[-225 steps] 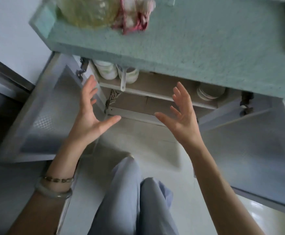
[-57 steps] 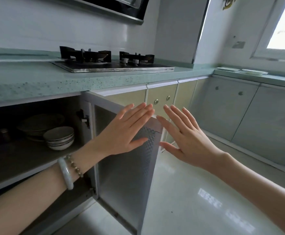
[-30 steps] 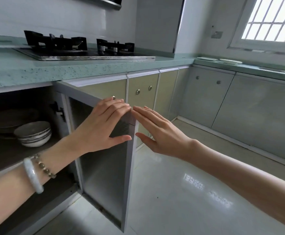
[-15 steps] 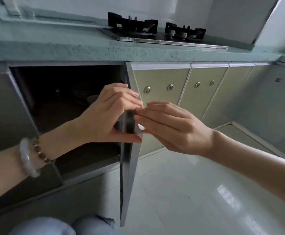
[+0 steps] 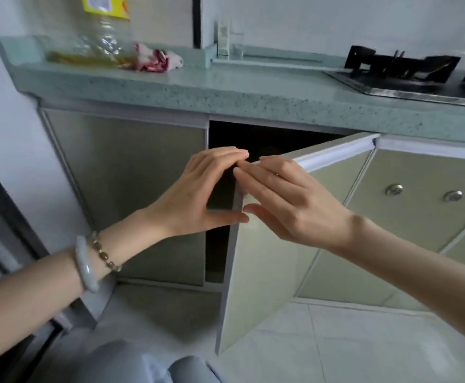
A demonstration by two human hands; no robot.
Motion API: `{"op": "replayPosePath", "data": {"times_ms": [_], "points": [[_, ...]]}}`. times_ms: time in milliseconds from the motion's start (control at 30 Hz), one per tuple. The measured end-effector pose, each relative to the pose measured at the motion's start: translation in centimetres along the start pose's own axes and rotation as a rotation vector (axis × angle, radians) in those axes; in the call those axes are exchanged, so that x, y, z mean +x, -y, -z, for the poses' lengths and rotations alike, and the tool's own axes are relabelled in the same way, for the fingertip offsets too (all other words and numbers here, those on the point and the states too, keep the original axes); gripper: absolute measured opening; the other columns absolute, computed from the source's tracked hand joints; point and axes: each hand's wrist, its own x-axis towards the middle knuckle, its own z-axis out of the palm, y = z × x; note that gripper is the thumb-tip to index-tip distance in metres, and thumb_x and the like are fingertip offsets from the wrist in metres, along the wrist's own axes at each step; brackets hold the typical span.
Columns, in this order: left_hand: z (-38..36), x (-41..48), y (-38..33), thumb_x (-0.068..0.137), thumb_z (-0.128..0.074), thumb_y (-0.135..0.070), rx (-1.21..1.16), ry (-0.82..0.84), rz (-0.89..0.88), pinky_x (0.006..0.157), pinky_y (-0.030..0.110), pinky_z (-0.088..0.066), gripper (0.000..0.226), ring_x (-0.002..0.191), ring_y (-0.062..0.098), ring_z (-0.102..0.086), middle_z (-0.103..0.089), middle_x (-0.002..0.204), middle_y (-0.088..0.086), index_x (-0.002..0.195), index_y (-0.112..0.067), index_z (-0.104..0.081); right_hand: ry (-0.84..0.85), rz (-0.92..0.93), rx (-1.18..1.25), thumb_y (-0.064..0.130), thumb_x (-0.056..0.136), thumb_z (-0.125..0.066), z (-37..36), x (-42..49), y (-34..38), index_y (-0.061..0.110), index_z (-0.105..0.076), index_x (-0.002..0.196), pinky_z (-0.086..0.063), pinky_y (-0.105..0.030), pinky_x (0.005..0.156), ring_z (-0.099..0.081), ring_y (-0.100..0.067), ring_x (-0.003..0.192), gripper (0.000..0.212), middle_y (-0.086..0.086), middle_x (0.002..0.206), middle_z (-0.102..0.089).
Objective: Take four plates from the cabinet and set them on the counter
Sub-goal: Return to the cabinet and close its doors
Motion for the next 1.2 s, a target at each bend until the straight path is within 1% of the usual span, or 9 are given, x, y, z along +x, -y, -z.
{"op": "replayPosePath", "data": {"times_ms": [133,233,400,533,700,867,967,1100,1200], "points": [[-0.9,-1.2,3.1,0.080,-0.066,-0.054,0.095,-0.039,0.127,0.114,0.032,-0.027,0.079,0.136,0.010,-0.034,-0.037,0.142,-0.009,0.142,-0.019,-0.032,0.007,-0.023,-0.005,0.016,0.091,-0.059,-3.1,1.7,-1.0,-0.015,-0.056,0.120,-0.047,-0.048,0.093,-0.062,-0.042,0.099,0.043,-0.027,0.121,-0.061],[-1.6,-1.6,4.7,0.083,-0.056,-0.060,0.148,-0.100,0.197,0.114,0.024,-0.022,0.075,0.134,0.007,-0.034,-0.040,0.142,-0.006,0.141,-0.018,-0.032,0.024,-0.052,-0.011,0.017,0.091,-0.057,-5.0,2.5,-1.7,-0.014,-0.054,0.123,-0.046,-0.047,0.095,-0.059,-0.042,0.104,0.045,-0.028,0.128,-0.056],[-2.1,-1.5,7.0,0.082,-0.055,-0.061,0.252,-0.171,0.243,0.112,0.036,-0.030,0.080,0.135,0.020,-0.039,-0.046,0.143,0.008,0.137,-0.005,-0.041,0.069,-0.097,-0.042,0.024,0.092,-0.052,-7.4,3.0,-2.7,-0.008,-0.046,0.134,-0.039,-0.046,0.102,-0.052,-0.039,0.117,0.053,-0.023,0.140,-0.047],[-2.4,-1.2,8.6,0.082,-0.053,-0.061,0.326,-0.171,0.290,0.109,0.045,-0.036,0.081,0.134,0.025,-0.041,-0.047,0.142,0.012,0.136,-0.001,-0.044,0.094,-0.121,-0.114,0.030,0.093,-0.052,-9.0,3.5,-3.3,-0.004,-0.043,0.138,-0.034,-0.047,0.107,-0.052,-0.038,0.121,0.057,-0.019,0.146,-0.041],[-2.7,-0.6,10.2,0.083,-0.048,-0.062,0.368,-0.153,0.350,0.109,0.047,-0.036,0.081,0.134,0.027,-0.042,-0.047,0.142,0.013,0.136,0.000,-0.044,0.122,-0.169,-0.164,0.036,0.092,-0.054,-10.7,4.1,-4.0,0.000,-0.040,0.141,-0.034,-0.050,0.107,-0.051,-0.036,0.122,0.062,-0.017,0.149,-0.038],[-3.0,0.0,11.5,0.082,-0.046,-0.063,0.400,-0.130,0.401,0.110,0.043,-0.032,0.082,0.134,0.029,-0.042,-0.045,0.144,0.014,0.137,-0.002,-0.043,0.166,-0.213,-0.190,0.038,0.093,-0.052,-11.9,4.6,-4.8,0.001,-0.041,0.141,-0.035,-0.051,0.106,-0.049,-0.035,0.125,0.062,-0.015,0.150,-0.037],[-3.3,0.5,12.1,0.081,-0.048,-0.063,0.434,-0.128,0.450,0.109,0.045,-0.033,0.084,0.133,0.032,-0.044,-0.046,0.143,0.015,0.136,0.000,-0.045,0.210,-0.246,-0.203,0.040,0.093,-0.051,-12.4,5.1,-5.3,0.002,-0.039,0.142,-0.034,-0.053,0.107,-0.047,-0.032,0.128,0.063,-0.014,0.150,-0.038],[-4.0,1.0,12.9,0.080,-0.054,-0.060,0.420,-0.186,0.494,0.107,0.047,-0.035,0.084,0.131,0.034,-0.045,-0.046,0.140,0.019,0.134,0.004,-0.044,0.273,-0.268,-0.255,0.043,0.095,-0.046,-13.1,5.2,-5.8,0.003,-0.040,0.142,-0.032,-0.051,0.110,-0.044,-0.029,0.133,0.062,-0.013,0.150,-0.036],[-4.5,1.4,13.2,0.080,-0.057,-0.057,0.426,-0.237,0.512,0.103,0.048,-0.038,0.079,0.125,0.038,-0.049,-0.049,0.135,0.021,0.128,0.005,-0.047,0.339,-0.279,-0.298,0.046,0.094,-0.041,-13.5,5.4,-6.1,0.005,-0.039,0.143,-0.030,-0.051,0.112,-0.040,-0.029,0.137,0.064,-0.013,0.152,-0.034]]}}
